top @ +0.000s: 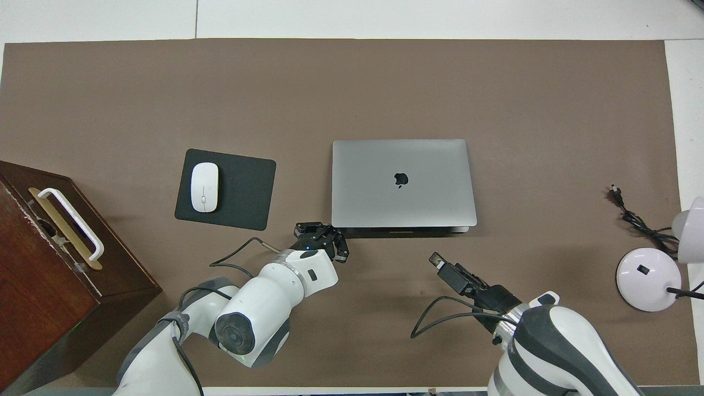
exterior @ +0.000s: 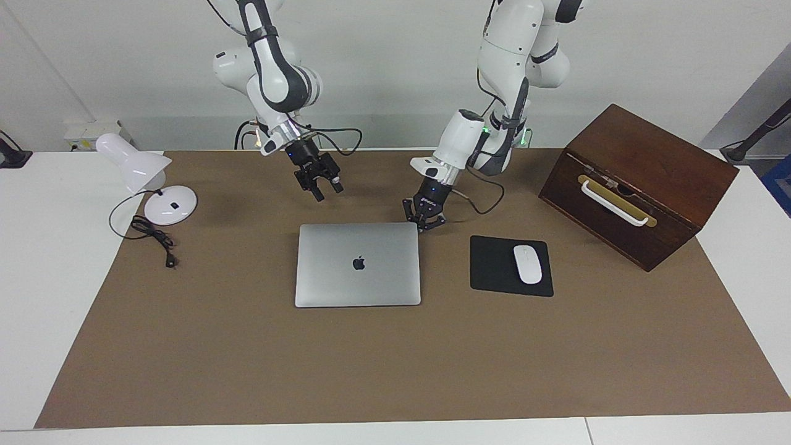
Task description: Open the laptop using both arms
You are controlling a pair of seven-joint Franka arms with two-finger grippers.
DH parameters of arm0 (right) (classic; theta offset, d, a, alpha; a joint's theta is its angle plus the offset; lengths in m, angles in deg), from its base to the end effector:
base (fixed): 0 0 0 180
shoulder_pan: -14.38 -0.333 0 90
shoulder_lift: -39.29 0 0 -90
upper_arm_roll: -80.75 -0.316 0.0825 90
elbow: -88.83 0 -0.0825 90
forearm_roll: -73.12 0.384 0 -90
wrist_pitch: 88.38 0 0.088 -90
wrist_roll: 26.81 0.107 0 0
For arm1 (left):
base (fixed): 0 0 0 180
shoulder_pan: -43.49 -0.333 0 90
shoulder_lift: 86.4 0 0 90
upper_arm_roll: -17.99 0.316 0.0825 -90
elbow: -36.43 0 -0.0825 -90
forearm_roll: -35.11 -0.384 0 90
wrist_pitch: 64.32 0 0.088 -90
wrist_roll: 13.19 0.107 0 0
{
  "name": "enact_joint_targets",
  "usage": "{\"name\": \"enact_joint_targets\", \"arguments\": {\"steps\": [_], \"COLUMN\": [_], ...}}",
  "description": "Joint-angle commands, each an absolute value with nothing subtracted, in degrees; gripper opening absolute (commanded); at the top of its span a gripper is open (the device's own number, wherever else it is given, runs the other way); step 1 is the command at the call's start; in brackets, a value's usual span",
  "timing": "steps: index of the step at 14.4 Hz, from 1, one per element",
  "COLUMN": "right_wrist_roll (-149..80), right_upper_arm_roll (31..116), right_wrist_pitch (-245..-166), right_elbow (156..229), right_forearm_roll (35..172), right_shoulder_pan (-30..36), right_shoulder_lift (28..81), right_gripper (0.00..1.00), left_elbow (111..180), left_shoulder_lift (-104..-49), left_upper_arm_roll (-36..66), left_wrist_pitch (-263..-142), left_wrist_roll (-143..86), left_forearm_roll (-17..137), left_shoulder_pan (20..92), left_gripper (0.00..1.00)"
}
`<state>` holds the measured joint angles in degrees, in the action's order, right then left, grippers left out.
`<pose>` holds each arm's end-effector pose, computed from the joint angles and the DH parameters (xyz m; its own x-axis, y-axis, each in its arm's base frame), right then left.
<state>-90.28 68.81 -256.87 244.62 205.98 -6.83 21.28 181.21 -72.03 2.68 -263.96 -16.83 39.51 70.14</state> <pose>0.3208 0.1467 0.3106 0.7684 -0.5966 0.2317 -0.2715 -0.6317 -0.7261 0.3843 -0.3334 0.2687 0.6768 -0.3614 0.6414 -0.5627 -0.8157 0.1342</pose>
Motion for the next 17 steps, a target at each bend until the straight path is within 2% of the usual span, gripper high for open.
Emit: {"name": "enact_joint_targets", "arguments": {"steps": [1,4,12,17], "right_wrist_roll": [-95.17,-101.06,-102.83,-103.01], "right_upper_arm_roll": [68.71,68.79,68.88,68.88], "right_wrist_pitch": [-254.85,-254.14,-254.41,-254.67], "right_elbow": [242.65,240.89,233.86,232.44], "right_forearm_roll": [210.30,214.35,214.27,214.36], "right_shoulder_pan": [-5.57,-4.61,-3.46,-3.46], "right_shoulder_lift": [24.07,27.33,35.32,36.39], "right_gripper": [1.00,1.00,1.00,1.00], "left_elbow": [179.78,179.78,179.78,179.78], "left_shoulder_lift": [-69.09,-69.09,-69.00,-69.00], "left_upper_arm_roll": [3.84,3.84,3.75,3.75], "left_wrist_pitch": [-264.89,-264.89,-264.89,-264.89], "left_wrist_roll": [-15.13,-15.13,-15.13,-15.13], "left_forearm_roll": [40.20,40.21,40.20,40.21], "left_shoulder_pan": [70.83,70.92,71.00,71.00], "left_gripper": [0.00,0.00,0.00,0.00]}}
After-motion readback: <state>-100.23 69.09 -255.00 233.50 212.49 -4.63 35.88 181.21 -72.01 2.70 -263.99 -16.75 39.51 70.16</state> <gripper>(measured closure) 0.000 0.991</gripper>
